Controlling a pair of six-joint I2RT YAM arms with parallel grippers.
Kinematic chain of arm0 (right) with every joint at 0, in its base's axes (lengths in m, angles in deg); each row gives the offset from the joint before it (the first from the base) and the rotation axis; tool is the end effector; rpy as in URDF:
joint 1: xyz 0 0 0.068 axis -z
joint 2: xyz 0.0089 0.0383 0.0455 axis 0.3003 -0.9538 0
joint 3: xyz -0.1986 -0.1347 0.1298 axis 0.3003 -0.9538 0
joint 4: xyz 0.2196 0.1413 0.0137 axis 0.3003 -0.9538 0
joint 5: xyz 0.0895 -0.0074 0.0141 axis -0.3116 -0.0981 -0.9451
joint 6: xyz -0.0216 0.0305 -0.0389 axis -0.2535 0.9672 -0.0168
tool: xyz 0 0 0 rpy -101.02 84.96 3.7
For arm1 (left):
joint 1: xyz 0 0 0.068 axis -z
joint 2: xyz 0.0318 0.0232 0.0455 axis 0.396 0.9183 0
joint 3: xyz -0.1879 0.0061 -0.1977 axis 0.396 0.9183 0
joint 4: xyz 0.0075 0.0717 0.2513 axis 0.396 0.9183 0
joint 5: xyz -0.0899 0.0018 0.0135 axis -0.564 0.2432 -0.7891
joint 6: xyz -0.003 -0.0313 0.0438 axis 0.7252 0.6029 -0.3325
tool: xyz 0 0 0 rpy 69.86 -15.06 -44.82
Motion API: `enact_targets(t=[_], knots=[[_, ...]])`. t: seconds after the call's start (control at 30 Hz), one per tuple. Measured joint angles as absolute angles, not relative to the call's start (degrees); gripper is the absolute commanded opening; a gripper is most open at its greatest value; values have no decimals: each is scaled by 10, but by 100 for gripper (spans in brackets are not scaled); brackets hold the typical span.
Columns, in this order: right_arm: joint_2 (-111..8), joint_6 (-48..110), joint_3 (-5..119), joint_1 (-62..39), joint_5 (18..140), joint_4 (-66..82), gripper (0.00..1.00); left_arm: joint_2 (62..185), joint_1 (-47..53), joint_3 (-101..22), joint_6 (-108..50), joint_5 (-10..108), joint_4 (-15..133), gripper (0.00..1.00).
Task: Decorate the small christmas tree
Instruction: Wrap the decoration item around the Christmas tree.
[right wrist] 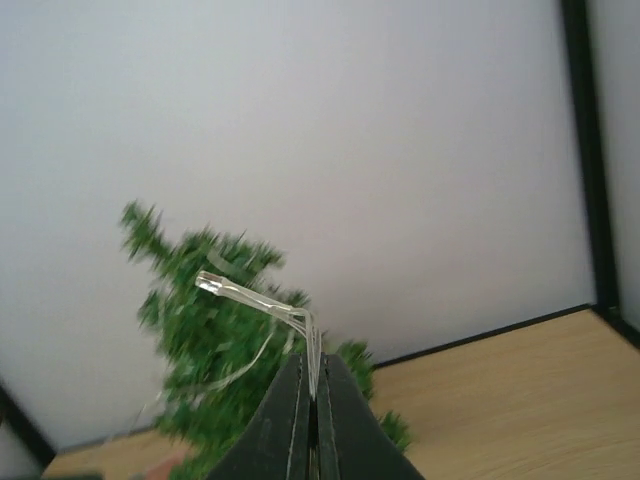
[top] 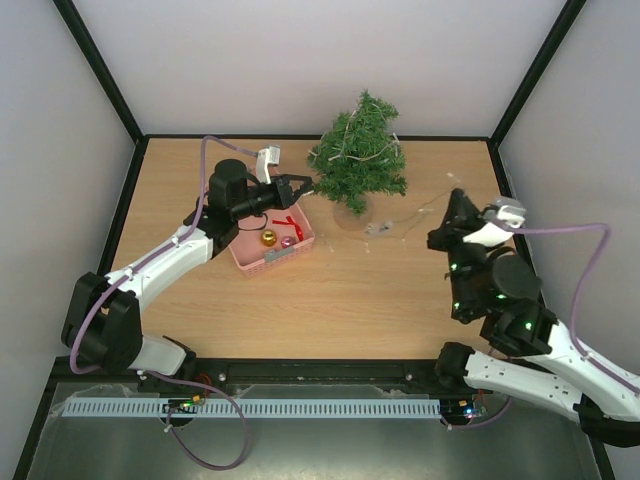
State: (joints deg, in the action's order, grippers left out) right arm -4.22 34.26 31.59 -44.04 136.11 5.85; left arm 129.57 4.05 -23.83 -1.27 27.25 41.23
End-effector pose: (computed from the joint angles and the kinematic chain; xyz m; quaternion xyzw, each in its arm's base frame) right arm 0.0772 0.0856 0.4116 0.0535 0.6458 0.2140 0.7310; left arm 0.2860 -0.1681 0.3179 0.0986 0.7259 -0.5192 0.4402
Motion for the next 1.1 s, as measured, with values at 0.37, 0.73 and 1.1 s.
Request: enact_targets(t=[0.37, 0.73, 1.1], knots=[[-48, 237, 355, -440, 1546, 79, 2, 1296, 41, -238, -14, 272, 412, 2], [-39, 496, 192, -440, 1404, -71, 3, 1296, 41, -238, -14, 272, 412, 2], [-88, 635, 121, -440, 1224, -123, 42, 1296, 41, -235, -3, 266, 407, 2]])
